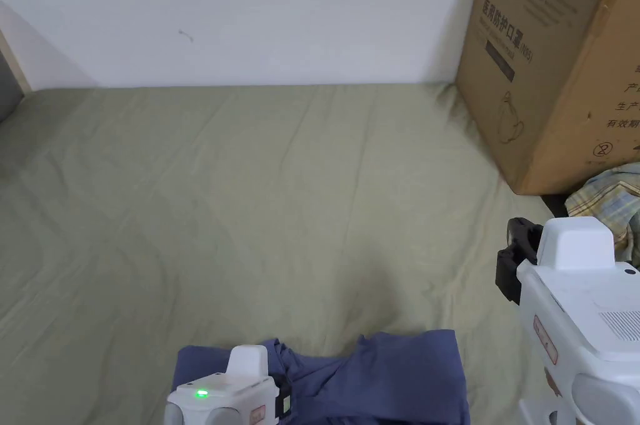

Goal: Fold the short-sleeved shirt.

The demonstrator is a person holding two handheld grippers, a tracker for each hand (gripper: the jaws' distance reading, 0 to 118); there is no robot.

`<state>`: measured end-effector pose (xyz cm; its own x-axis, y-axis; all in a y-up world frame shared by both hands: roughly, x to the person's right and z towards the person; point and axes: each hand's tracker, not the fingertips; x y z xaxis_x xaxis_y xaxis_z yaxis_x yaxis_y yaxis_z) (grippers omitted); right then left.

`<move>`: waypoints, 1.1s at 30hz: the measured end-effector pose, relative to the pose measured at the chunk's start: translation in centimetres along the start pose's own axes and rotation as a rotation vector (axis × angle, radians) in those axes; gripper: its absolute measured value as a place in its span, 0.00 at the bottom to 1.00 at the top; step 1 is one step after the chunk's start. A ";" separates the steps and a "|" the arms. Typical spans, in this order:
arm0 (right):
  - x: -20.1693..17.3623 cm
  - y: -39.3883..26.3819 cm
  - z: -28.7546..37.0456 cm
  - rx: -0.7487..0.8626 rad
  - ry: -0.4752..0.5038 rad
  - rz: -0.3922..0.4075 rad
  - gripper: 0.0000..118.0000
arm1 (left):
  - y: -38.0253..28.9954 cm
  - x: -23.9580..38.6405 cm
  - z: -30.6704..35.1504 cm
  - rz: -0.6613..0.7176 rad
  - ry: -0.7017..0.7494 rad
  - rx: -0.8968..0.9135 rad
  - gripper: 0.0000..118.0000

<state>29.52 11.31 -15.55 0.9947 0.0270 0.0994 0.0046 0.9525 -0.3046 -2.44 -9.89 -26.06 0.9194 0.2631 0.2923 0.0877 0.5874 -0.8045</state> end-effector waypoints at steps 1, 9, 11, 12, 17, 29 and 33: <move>-0.1 0.0 0.0 -0.005 -0.007 0.040 0.00 | 0.5 -0.4 1.0 0.035 -0.038 0.040 0.01; -1.7 0.5 -0.4 0.028 0.015 0.068 0.00 | 4.7 -7.0 8.9 0.234 -0.203 0.073 0.01; -2.3 0.6 -0.7 0.028 0.027 0.070 0.00 | 4.7 -9.5 9.4 0.295 -0.244 0.057 0.02; -2.6 0.6 -0.8 0.025 0.034 0.071 0.00 | 4.5 -10.9 9.4 0.321 -0.250 0.067 0.04; -3.7 0.5 -1.3 0.022 0.053 0.096 0.00 | 3.6 -17.0 7.6 0.468 -0.286 -0.043 0.30; -4.3 -0.2 -2.6 -0.017 0.037 0.112 0.00 | 1.8 -20.3 2.5 0.478 -0.309 -0.125 0.69; -4.3 -0.3 -2.7 -0.019 0.039 0.113 0.00 | 1.4 -19.2 0.6 0.465 -0.309 -0.174 0.44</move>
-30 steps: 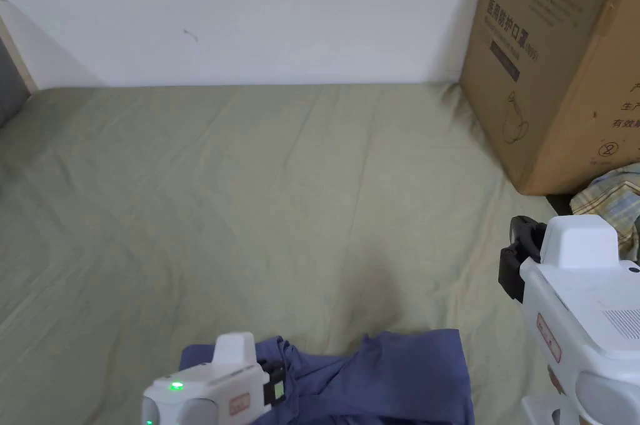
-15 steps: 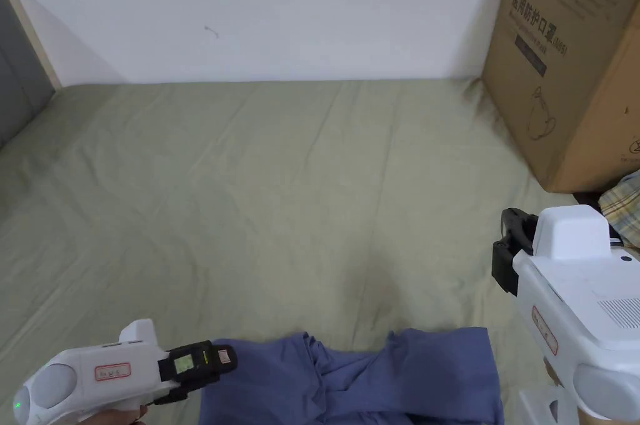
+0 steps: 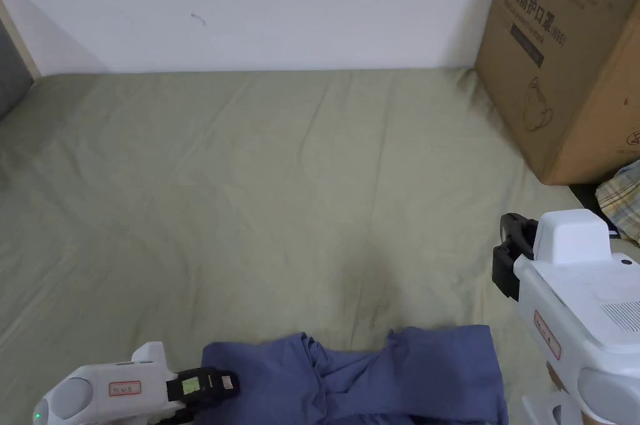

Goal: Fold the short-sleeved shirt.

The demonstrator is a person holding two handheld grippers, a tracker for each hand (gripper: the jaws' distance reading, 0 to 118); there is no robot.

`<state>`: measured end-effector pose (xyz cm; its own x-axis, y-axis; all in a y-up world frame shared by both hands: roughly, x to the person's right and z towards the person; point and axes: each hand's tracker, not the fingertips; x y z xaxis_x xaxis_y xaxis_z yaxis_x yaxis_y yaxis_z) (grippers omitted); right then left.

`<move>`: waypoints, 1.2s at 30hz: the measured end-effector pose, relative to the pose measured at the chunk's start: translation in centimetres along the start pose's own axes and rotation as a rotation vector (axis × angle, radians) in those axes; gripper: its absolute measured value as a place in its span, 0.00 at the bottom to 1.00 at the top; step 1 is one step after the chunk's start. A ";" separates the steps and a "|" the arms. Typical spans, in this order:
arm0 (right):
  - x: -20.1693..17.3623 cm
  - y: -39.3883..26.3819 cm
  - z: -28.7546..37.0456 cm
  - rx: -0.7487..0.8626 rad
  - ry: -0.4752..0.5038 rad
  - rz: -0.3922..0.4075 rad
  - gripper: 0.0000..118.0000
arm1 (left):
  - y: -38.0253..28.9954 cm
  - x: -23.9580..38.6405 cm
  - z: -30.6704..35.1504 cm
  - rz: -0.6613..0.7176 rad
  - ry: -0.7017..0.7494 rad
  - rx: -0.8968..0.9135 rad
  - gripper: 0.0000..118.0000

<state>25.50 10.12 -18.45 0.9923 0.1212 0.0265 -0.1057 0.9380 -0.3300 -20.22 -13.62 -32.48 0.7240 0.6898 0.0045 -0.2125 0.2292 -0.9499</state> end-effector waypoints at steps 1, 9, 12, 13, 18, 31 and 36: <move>0.0 0.0 0.0 0.000 0.000 0.000 0.00 | -0.1 0.2 -0.2 -0.021 0.008 0.001 0.36; 0.5 0.1 0.4 0.009 -0.002 -0.015 0.00 | -1.1 3.7 1.3 -0.206 0.115 0.038 0.12; 0.5 0.3 0.6 0.019 -0.004 -0.016 0.00 | -0.8 5.2 2.6 -0.246 0.123 0.058 0.11; 0.6 0.4 0.7 0.024 -0.002 -0.019 0.00 | -0.6 5.4 3.1 -0.242 0.128 0.052 0.10; 0.7 0.8 1.2 0.051 0.007 -0.033 0.00 | -0.1 5.7 7.8 -0.279 0.200 0.095 0.09; 0.6 0.7 1.6 0.082 0.044 -0.063 0.00 | 0.3 8.2 13.6 -0.263 0.420 0.100 0.09; 0.9 0.6 1.9 0.082 0.048 -0.061 0.00 | -0.4 14.2 9.9 -0.335 0.344 0.060 0.09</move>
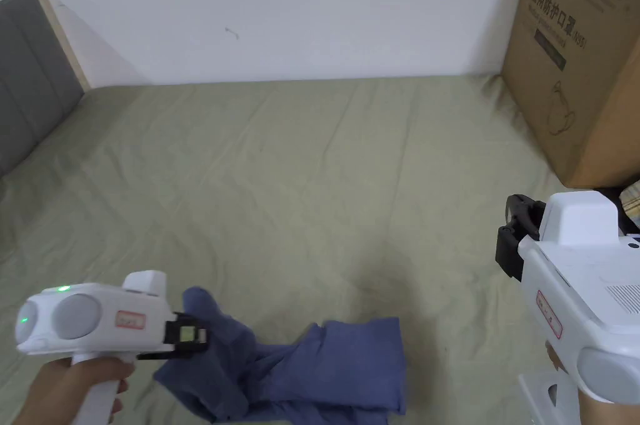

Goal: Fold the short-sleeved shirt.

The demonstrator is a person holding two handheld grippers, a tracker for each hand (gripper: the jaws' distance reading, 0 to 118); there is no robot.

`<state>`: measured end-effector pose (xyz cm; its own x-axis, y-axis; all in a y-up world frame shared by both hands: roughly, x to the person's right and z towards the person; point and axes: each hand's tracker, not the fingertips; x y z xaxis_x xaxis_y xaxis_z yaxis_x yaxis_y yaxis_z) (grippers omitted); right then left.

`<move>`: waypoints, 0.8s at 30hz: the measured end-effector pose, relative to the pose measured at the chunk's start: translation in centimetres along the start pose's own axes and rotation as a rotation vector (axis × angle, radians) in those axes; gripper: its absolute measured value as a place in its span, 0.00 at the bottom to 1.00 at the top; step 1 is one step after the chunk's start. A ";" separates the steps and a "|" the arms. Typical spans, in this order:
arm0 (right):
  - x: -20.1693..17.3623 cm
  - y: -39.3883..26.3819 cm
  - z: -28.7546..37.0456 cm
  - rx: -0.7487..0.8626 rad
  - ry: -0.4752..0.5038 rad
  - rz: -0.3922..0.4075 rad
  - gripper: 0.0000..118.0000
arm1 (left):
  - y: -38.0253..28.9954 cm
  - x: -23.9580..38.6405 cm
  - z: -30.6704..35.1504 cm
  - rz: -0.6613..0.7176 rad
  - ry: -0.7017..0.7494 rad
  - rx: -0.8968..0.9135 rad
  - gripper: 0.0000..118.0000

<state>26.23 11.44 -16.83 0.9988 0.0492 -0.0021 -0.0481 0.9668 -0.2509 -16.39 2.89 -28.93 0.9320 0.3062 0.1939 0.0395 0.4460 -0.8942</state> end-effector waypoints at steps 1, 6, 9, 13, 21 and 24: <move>0.1 0.0 0.1 0.001 0.001 0.000 0.00 | 0.3 1.5 -0.4 -0.020 -0.030 -0.005 0.09; 0.4 0.1 0.3 0.008 0.007 0.003 0.00 | 1.1 7.9 -3.4 -0.080 -0.070 -0.037 0.09; 0.4 0.4 0.8 0.016 0.010 0.013 0.00 | 0.9 10.8 -6.7 -0.139 -0.051 -0.085 0.09; 0.7 0.2 0.9 0.015 0.008 0.014 0.00 | -0.1 13.9 -10.8 -0.163 -0.057 -0.145 0.09; 1.2 -0.5 1.0 -0.013 -0.002 0.021 0.00 | -1.8 16.8 -17.3 -0.168 0.010 -0.195 0.09; 1.4 -0.7 1.1 -0.022 -0.009 0.015 0.00 | -2.6 16.8 -17.5 -0.162 0.028 -0.193 0.11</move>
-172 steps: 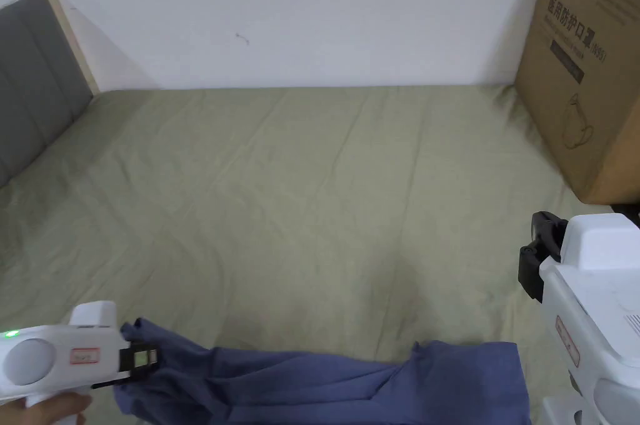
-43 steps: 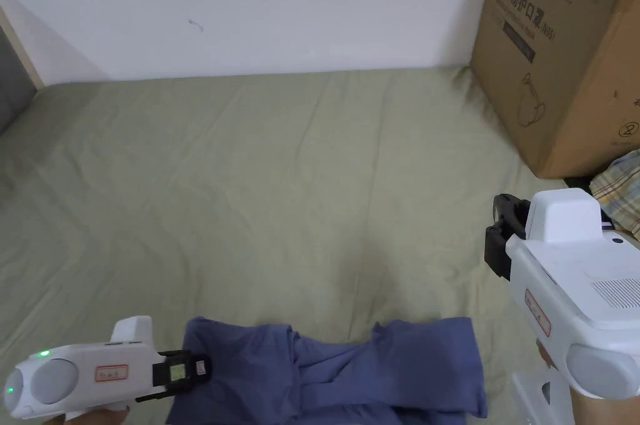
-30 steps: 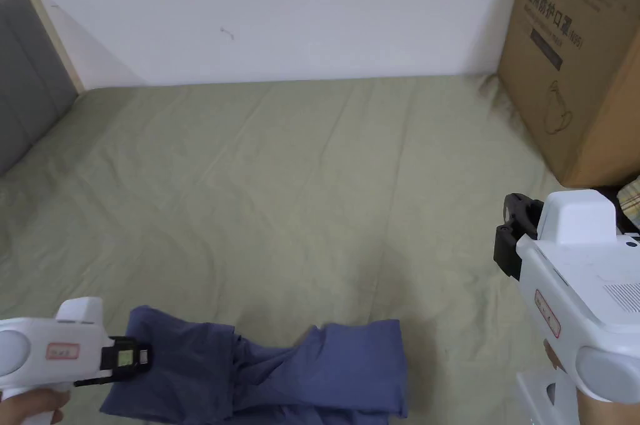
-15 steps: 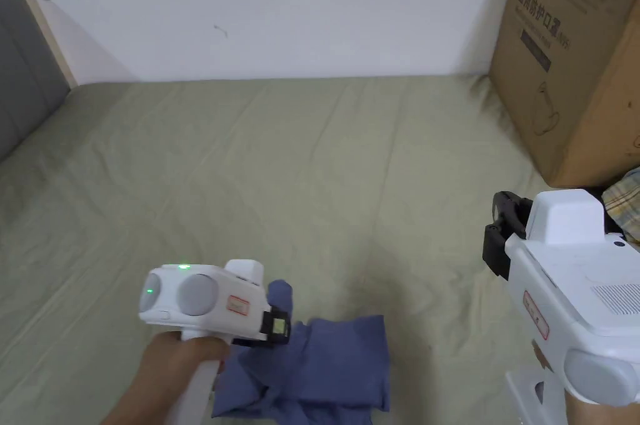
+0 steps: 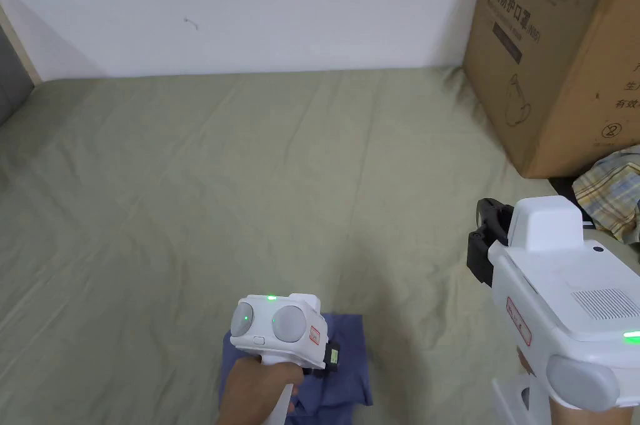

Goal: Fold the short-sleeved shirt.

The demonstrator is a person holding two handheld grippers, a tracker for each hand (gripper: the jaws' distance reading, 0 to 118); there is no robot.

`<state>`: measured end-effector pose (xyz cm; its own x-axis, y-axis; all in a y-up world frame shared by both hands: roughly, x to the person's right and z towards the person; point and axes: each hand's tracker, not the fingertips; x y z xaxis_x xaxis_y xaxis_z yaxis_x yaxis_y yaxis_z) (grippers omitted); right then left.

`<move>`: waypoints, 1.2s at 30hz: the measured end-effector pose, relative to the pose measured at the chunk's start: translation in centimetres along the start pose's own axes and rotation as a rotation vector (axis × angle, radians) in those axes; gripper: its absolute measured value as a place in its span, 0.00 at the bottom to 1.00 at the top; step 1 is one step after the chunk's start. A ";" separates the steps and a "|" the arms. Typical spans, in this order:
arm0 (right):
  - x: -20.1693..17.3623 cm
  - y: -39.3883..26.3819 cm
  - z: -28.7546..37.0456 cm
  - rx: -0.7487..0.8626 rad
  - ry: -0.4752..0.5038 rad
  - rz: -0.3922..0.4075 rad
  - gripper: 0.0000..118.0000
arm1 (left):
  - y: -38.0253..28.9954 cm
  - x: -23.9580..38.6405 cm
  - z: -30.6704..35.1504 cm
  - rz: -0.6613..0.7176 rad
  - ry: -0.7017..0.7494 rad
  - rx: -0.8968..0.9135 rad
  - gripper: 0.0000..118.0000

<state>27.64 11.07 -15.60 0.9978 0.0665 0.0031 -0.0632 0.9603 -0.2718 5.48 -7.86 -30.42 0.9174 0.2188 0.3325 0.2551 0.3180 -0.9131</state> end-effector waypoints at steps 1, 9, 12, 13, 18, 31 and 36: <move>0.0 0.0 0.0 -0.001 -0.002 -0.003 0.00 | 0.0 0.0 0.3 0.016 0.004 0.015 0.14; 0.1 0.5 0.5 0.007 -0.014 0.000 0.00 | -0.2 -0.6 9.1 0.022 -0.154 0.333 0.84; -0.1 0.8 0.9 0.020 -0.014 -0.004 0.00 | -1.0 -1.4 12.6 -0.001 -0.098 0.485 0.84; -0.2 1.0 1.0 0.024 -0.014 -0.003 0.00 | -1.2 -2.1 13.3 -0.010 -0.077 0.523 0.84; -0.5 1.4 1.1 0.036 -0.011 0.003 0.00 | -2.1 -4.9 13.1 -0.009 0.047 0.595 0.82; 0.2 0.7 0.6 0.006 -0.023 0.012 0.00 | -6.3 -6.2 5.5 0.011 0.043 0.617 0.00; 0.8 0.3 0.2 -0.015 -0.031 0.014 0.00 | -7.2 -3.5 2.4 -0.082 0.007 0.548 0.00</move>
<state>28.39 11.45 -15.43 0.9956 0.0890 0.0291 -0.0769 0.9549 -0.2867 -0.33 -8.73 -24.43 0.9037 0.1676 0.3940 0.1314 0.7674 -0.6276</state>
